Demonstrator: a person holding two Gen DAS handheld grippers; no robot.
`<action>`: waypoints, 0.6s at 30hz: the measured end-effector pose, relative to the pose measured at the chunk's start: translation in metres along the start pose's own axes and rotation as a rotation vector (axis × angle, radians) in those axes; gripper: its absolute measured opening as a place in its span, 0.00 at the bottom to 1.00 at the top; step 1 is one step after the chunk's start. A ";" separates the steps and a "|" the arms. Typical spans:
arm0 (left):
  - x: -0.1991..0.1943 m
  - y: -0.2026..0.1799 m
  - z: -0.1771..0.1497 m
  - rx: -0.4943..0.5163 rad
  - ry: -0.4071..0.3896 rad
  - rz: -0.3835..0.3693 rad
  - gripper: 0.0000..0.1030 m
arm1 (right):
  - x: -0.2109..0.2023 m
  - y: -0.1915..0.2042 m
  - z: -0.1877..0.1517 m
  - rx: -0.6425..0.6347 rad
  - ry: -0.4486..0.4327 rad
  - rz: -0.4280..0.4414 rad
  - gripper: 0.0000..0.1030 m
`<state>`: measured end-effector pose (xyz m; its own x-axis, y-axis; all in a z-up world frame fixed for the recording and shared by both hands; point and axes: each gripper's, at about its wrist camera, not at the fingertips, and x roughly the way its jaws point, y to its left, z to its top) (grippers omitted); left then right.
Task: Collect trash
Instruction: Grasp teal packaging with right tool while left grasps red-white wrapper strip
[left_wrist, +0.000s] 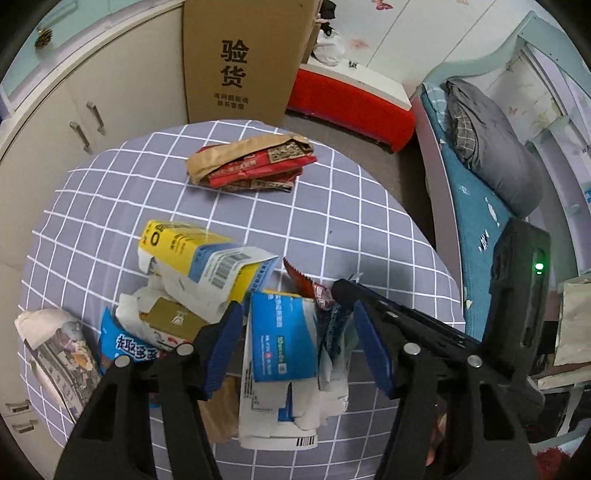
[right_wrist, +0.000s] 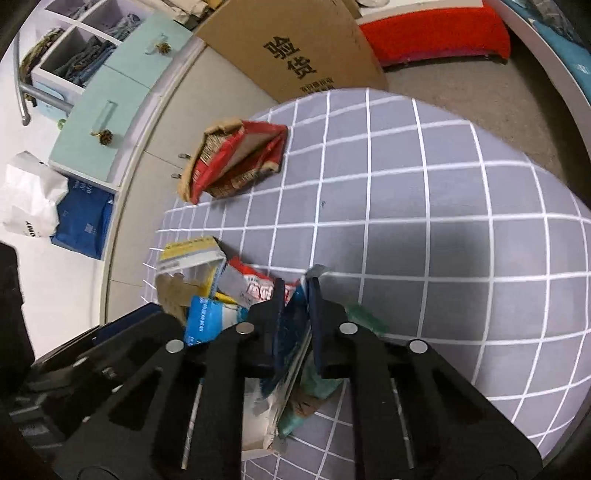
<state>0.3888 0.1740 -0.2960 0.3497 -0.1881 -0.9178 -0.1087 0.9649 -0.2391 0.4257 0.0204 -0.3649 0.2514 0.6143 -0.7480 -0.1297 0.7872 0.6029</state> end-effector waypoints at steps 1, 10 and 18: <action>0.001 -0.001 0.001 0.002 0.003 -0.005 0.59 | -0.006 -0.001 0.002 0.002 -0.016 0.013 0.10; 0.020 -0.022 0.017 0.023 0.064 -0.028 0.44 | -0.060 -0.027 0.016 0.020 -0.150 0.000 0.09; 0.047 -0.024 0.034 -0.005 0.140 0.029 0.41 | -0.065 -0.046 0.013 0.059 -0.154 -0.018 0.09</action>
<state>0.4398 0.1482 -0.3227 0.2127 -0.1842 -0.9596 -0.1216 0.9694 -0.2130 0.4277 -0.0569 -0.3402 0.3983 0.5807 -0.7100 -0.0688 0.7908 0.6082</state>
